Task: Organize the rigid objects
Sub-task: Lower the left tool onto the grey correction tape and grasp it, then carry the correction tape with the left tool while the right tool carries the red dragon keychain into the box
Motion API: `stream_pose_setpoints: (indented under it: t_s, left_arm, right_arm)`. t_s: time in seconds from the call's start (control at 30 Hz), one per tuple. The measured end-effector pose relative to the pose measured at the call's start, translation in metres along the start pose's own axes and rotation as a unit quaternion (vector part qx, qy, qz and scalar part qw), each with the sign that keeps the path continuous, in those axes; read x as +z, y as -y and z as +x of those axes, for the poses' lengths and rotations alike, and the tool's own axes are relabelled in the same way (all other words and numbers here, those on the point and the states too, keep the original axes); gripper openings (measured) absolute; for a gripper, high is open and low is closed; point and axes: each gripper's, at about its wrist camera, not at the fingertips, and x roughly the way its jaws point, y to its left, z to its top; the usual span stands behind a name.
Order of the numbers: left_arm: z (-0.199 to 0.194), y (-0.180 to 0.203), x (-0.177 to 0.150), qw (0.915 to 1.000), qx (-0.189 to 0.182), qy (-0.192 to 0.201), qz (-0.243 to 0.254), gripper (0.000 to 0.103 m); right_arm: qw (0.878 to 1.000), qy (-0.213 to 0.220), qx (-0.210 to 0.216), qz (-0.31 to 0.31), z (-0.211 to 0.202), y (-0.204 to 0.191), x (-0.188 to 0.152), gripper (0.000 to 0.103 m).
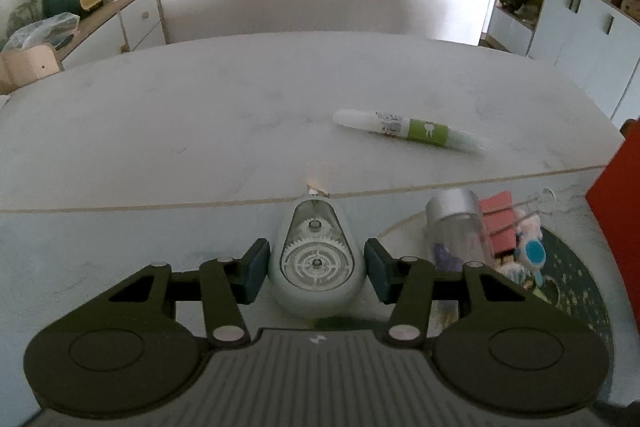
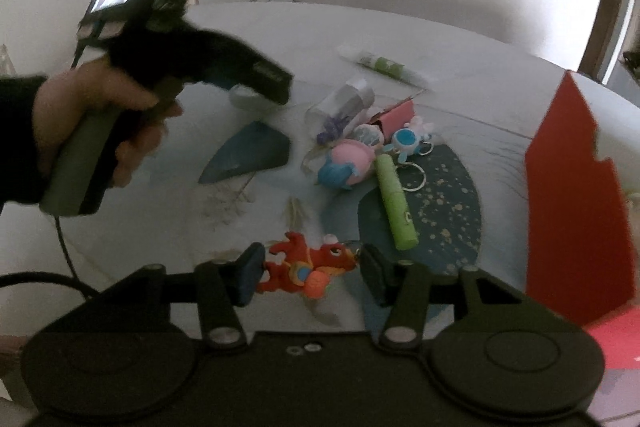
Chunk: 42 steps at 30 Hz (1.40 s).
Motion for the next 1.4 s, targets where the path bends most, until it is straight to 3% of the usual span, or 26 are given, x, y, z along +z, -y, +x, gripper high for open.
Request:
stream_pose_setpoints:
  t_s: [0.43,0.83,1.07,1.4]
  left_arm:
    - [-0.057,-0.015,-0.017,0.9996,-0.022,0.009,-0.012,0.051]
    - [-0.118,-0.006,-0.024,0.9971,-0.074,0.018,0.009,0.051]
    - [-0.156,0.026,-0.015,0.9915,-0.12,0.03,0.041,0.051]
    - [-0.184,0.107,0.004,0.9828,-0.168,0.042,0.065,0.051]
  right_arm:
    - [0.999,0.034,-0.024,0.021,-0.06,0.006,0.008,0.051]
    - [0.996,0.066,-0.044,0.035,-0.115,0.022,0.009,0.051]
    - [0.994,0.079,-0.059,0.047,-0.141,0.052,0.005,0.051]
    - [0.991,0.087,-0.071,0.067,-0.166,0.121,-0.008,0.051]
